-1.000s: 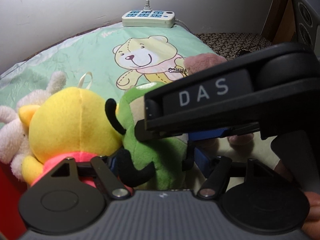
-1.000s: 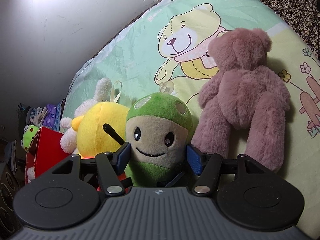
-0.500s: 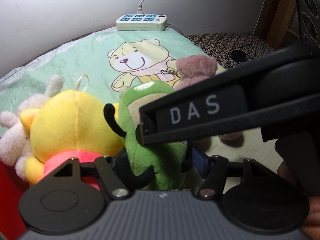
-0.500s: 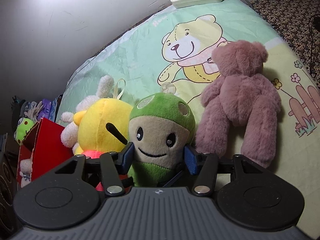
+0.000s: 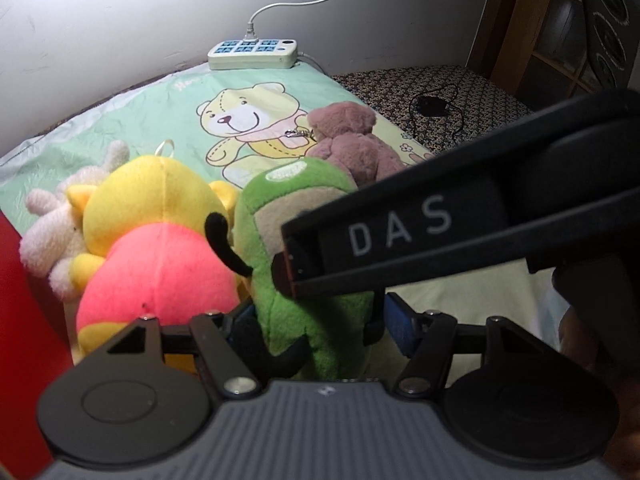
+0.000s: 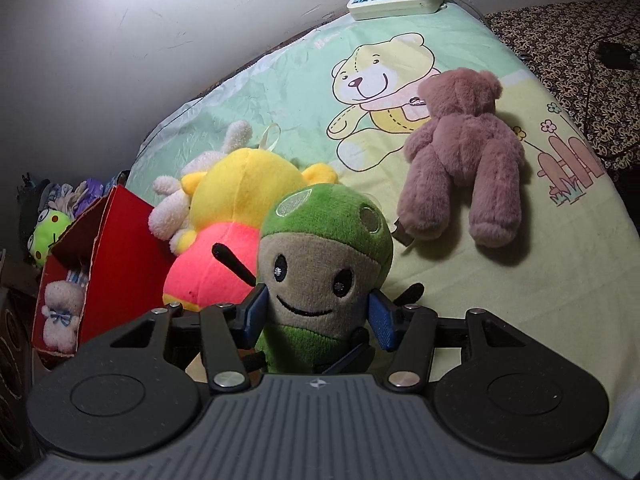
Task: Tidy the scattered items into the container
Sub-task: 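Lift the green-capped doll with the right gripper toward the red box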
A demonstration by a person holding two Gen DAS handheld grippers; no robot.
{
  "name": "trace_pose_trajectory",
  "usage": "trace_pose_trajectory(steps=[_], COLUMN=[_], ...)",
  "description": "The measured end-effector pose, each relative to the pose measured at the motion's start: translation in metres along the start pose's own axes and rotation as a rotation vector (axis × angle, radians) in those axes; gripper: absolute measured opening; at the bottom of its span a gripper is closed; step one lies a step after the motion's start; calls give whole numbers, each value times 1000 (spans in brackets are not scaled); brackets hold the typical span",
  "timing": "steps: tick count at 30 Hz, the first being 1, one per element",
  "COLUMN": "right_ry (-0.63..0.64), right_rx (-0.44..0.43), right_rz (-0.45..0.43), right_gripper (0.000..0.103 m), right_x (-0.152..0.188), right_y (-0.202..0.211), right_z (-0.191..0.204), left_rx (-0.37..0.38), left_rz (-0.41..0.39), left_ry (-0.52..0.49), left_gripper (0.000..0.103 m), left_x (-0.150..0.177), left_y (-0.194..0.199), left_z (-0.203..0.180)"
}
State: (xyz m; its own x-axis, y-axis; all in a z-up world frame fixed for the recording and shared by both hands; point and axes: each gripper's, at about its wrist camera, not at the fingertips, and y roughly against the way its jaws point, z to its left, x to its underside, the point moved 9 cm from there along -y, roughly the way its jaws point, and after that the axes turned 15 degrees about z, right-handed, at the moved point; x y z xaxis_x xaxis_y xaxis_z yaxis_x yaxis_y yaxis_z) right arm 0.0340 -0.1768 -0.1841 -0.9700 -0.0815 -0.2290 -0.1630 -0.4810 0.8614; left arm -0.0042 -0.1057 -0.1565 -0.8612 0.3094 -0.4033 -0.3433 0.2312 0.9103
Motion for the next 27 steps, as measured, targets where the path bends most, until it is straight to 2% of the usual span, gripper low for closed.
trace_pose_trajectory(steps=[4, 11, 18, 20, 23, 27], right_ry=[0, -61, -85, -88, -84, -74], right_rx=[33, 37, 58, 58, 61, 55], right_rz=[-14, -44, -45, -45, -44, -34], right_gripper=[56, 56, 56, 56, 56, 56], right_x=[22, 65, 104, 115, 129, 144], right_y=[4, 0, -13, -16, -19, -25], right_z=[16, 51, 89, 100, 118, 138], left_rx=[30, 45, 65, 65, 67, 64], left_rz=[-9, -6, -2, -3, -2, 2], left_ry=[-26, -107, -136, -142, -145, -138], left_gripper=[65, 65, 65, 65, 65, 65], left_x=[23, 77, 131, 156, 159, 178], left_y=[15, 44, 66, 72, 76, 85], left_z=[4, 21, 42, 28, 43, 55])
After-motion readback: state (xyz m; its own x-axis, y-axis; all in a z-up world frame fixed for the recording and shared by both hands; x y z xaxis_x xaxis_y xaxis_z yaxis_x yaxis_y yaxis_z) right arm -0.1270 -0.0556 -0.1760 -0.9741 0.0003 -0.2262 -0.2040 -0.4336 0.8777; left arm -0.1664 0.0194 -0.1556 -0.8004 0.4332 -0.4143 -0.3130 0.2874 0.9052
